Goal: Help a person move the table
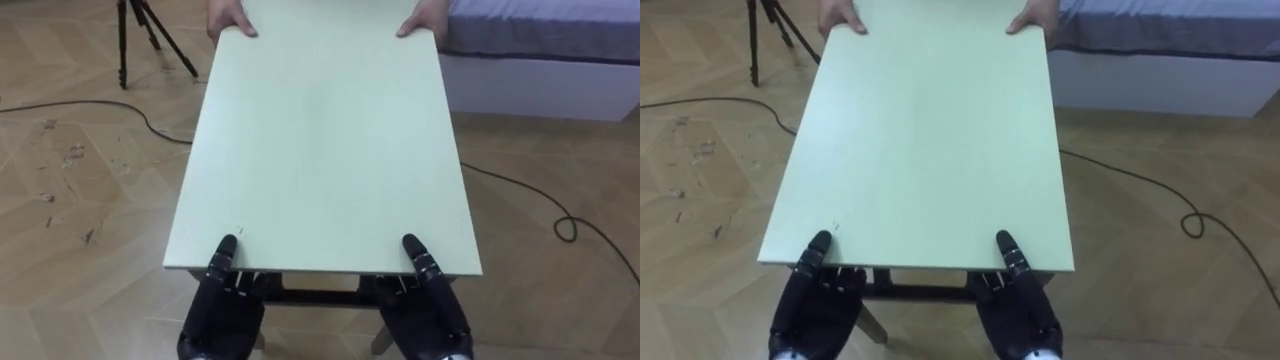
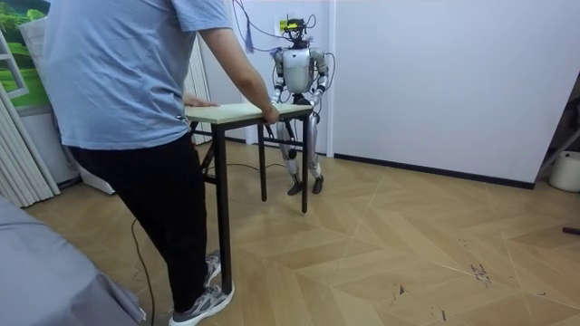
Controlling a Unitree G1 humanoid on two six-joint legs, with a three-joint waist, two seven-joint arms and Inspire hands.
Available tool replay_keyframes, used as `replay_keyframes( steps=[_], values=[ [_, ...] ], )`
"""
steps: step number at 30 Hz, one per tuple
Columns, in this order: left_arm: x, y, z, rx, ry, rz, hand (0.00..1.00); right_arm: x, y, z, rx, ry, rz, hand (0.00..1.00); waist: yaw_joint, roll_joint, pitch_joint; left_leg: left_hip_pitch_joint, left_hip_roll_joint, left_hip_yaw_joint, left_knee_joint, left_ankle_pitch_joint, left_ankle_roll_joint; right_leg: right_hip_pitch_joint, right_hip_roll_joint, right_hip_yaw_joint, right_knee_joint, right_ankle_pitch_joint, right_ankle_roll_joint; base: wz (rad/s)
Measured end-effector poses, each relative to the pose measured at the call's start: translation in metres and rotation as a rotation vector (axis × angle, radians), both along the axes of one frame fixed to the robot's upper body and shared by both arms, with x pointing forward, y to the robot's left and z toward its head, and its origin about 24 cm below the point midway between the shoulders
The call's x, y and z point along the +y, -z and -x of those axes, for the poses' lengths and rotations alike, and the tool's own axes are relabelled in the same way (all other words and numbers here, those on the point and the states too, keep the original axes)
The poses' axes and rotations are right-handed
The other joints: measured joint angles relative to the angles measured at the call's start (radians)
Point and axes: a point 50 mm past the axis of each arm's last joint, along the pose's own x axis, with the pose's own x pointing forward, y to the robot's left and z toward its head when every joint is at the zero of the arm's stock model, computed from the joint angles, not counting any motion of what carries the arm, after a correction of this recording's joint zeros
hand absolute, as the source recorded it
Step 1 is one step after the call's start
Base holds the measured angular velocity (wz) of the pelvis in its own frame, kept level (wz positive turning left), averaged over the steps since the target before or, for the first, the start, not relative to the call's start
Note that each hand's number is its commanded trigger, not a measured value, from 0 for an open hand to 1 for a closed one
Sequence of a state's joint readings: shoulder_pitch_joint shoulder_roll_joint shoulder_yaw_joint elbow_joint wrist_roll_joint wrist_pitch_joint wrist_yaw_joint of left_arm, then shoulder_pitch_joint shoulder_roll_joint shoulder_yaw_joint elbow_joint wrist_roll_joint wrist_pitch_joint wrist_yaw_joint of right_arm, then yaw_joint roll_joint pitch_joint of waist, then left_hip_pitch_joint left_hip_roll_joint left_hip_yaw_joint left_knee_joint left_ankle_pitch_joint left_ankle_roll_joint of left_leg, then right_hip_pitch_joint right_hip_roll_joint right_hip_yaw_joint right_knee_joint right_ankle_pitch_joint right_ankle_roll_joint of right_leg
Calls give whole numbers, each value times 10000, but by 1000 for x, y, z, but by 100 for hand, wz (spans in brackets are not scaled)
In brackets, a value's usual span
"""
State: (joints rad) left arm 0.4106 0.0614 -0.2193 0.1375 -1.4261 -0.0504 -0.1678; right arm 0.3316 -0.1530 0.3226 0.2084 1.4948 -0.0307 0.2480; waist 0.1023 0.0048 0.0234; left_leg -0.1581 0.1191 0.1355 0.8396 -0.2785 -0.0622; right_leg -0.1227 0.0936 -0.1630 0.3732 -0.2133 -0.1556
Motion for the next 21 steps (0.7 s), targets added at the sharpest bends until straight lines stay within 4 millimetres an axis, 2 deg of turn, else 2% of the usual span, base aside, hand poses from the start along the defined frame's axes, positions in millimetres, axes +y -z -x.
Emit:
replay_keyframes(
  steps=[2,4,6,8,9,11,12,14,15,16,17,18,19,20,21],
  values=[
    [0,2,5,202,-71,215,100,0,0,1,9,-55,122,100,-103,27,-9,-452,151,-14,846,563,-61,22,7,-5,94,-93,-85,0],
    [1,3,8,291,-102,297,100,-1,1,2,20,-92,165,100,-156,83,-24,-453,216,-17,899,580,-74,30,46,-36,114,-105,-139,0],
    [-2,3,8,300,-60,343,100,-2,0,1,-11,-91,202,100,-191,206,0,-424,240,-110,872,439,-213,20,58,-229,110,-88,-191,0],
    [-6,3,8,290,36,450,100,-5,-1,0,-155,13,367,100,-260,531,8,-69,225,-515,571,-131,-462,-122,88,-662,124,-50,-249,3],
    [-6,3,8,272,53,457,100,-6,-2,0,-187,33,407,100,-313,572,-6,80,216,-605,312,-315,-470,-214,87,-733,164,-38,-253,16],
    [-7,-1,-1,-58,160,427,100,-7,-5,-5,-478,134,425,100,-441,657,2,671,235,-675,-1259,-1204,-456,-818,61,-944,461,67,-268,18],
    [-7,-2,-4,-157,192,425,100,-7,-6,-8,-574,157,412,100,-457,684,2,753,228,-675,-1719,-1418,-435,-1005,59,-1013,480,158,-258,11],
    [-8,-7,-17,-531,330,321,100,-8,-10,-19,-923,282,327,100,-421,699,16,867,56,-514,-3231,-1803,-71,-1708,9,-1111,493,621,-242,-3],
    [-7,-6,-17,-510,320,293,100,-7,-10,-21,-974,292,311,100,-423,678,24,835,6,-448,-3353,-1805,133,-1837,-50,-1118,469,748,-237,-20],
    [-7,-5,-20,-523,342,275,100,-8,-9,-22,-928,273,384,100,-432,673,14,820,-153,-351,-3361,-1760,137,-2022,-168,-1222,403,982,-213,-32],
    [-7,-5,-20,-514,327,284,100,-9,-10,-24,-970,168,443,100,-420,642,12,733,-337,-264,-3365,-1675,378,-2179,-420,-1562,437,1189,-233,-39],
    [-7,-4,-18,-450,306,310,100,-9,-10,-24,-951,134,446,100,-407,639,4,670,-463,-172,-3375,-1609,490,-2242,-521,-1685,397,1343,-206,-43],
    [-8,-3,-15,-362,267,403,100,-10,-10,-23,-935,62,482,100,-424,640,1,566,-519,74,-3403,-1474,698,-2331,-714,-1853,344,1644,-32,-41],
    [-7,-1,-11,-222,255,458,100,-8,-9,-22,-866,2,445,100,-461,654,-14,472,-665,158,-3441,-1306,867,-2370,-815,-1828,202,2017,431,-30],
    [-6,1,-9,-130,217,449,100,-9,-7,-21,-791,-63,427,100,-648,654,-23,355,-757,162,-3554,-1036,1063,-2380,-905,-1623,-39,2460,1091,0]
  ],
)
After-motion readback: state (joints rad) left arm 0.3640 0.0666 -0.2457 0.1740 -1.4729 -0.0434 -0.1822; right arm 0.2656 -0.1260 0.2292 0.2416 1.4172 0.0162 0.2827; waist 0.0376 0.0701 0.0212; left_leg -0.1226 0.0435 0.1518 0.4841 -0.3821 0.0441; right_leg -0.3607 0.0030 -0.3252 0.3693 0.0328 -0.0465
